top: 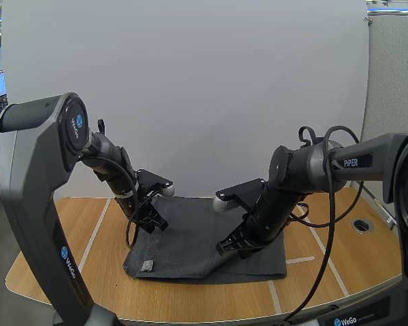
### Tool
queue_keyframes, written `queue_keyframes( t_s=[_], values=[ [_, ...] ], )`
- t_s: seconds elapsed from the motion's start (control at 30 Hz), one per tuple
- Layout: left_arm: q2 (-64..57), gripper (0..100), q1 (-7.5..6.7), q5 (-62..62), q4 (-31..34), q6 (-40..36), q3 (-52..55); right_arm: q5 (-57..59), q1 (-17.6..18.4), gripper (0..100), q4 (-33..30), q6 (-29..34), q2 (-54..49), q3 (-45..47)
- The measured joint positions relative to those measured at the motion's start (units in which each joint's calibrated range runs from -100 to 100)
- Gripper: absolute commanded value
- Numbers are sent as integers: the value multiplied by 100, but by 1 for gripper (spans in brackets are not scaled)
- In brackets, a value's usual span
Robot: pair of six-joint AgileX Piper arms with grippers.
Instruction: Fold the towel
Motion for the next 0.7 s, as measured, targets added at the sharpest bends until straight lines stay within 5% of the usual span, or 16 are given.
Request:
queue_keyframes(
  t_s=[0.07,0.13,0.23,0.7],
  values=[
    [12,7,0,0,-1,0,0,-41,0,0,0,0,92,0],
    [24,40,7,0,106,0,0,-74,0,0,-9,0,142,0],
    [24,59,115,-96,168,-202,-93,-97,0,0,-9,-23,157,0],
    [611,60,115,357,-595,-91,-958,-97,0,0,-9,-92,157,0]
  ],
)
